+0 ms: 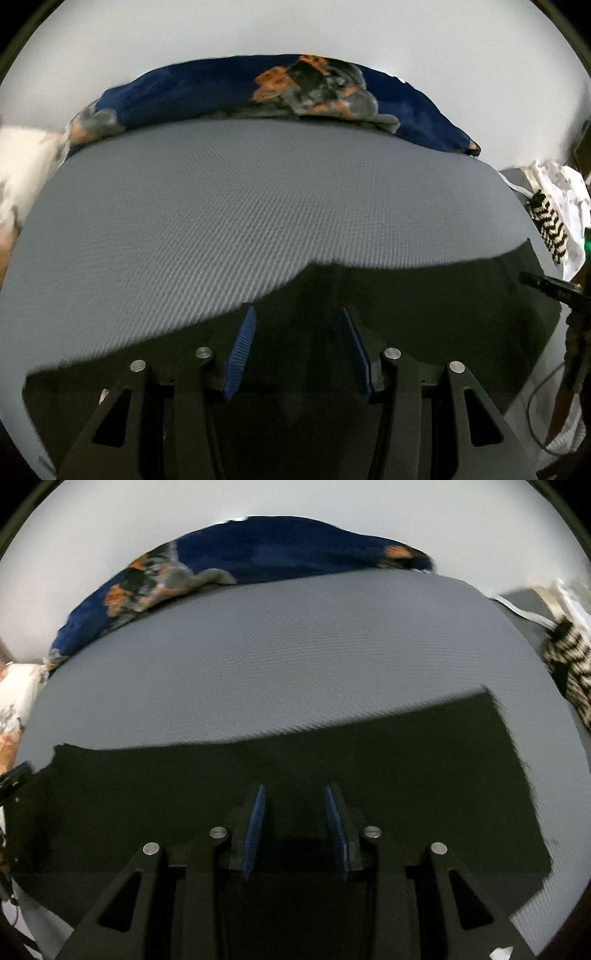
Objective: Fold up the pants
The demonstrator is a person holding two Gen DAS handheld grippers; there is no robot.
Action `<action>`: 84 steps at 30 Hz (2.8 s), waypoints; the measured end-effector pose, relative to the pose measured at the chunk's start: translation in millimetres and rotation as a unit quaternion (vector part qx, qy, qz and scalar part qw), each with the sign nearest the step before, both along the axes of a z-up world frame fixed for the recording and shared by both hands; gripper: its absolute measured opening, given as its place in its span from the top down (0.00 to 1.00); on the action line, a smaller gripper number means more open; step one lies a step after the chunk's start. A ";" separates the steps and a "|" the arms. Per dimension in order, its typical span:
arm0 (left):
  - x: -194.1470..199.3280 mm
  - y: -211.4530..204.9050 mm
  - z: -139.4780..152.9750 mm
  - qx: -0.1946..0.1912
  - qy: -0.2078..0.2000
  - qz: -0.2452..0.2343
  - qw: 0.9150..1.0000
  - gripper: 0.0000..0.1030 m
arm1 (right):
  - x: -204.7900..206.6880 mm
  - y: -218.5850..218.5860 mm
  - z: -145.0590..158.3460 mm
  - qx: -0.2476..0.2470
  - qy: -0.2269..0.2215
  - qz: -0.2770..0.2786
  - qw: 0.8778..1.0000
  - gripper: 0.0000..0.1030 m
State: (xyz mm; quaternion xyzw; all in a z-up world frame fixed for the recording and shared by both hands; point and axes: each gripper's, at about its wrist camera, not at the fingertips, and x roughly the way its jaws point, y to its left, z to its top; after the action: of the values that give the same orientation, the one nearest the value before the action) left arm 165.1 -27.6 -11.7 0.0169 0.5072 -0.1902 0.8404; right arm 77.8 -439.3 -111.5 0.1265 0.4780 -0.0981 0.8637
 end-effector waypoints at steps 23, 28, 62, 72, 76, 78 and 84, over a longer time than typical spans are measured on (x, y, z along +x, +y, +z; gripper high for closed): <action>-71.7 54.0 -12.1 0.003 0.036 0.101 0.994 0.50 | -133.9 -183.3 -8.9 0.143 -0.035 -0.118 0.982 0.67; -79.8 38.0 -9.3 -0.013 0.047 0.095 0.994 0.49 | -135.8 -228.2 -24.9 0.264 -0.041 -0.107 0.958 0.66; -87.2 3.5 -15.2 -0.021 0.068 0.069 0.995 0.49 | -68.2 -166.1 3.6 0.321 -0.084 -0.012 0.943 0.92; -91.6 28.8 9.2 -0.058 0.037 0.072 0.995 0.49 | -16.2 -50.0 62.0 0.317 -0.088 0.077 0.941 0.92; -96.4 47.0 19.0 -0.069 0.024 0.078 0.994 0.49 | 8.6 4.5 67.3 0.320 -0.077 0.121 0.936 0.92; -96.7 57.0 23.4 -0.078 0.019 0.081 0.993 0.49 | 22.2 33.8 66.4 0.316 -0.069 0.143 0.935 0.92; -101.1 79.6 30.9 -0.101 0.013 0.088 0.991 0.49 | 55.8 116.2 45.4 0.311 -0.023 0.203 0.928 0.92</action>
State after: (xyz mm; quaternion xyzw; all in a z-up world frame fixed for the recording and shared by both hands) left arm 64.0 52.0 19.3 -0.1151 0.4961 -0.1663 0.8444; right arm 133.6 -323.1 -66.0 0.2912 0.4799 0.2354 0.7934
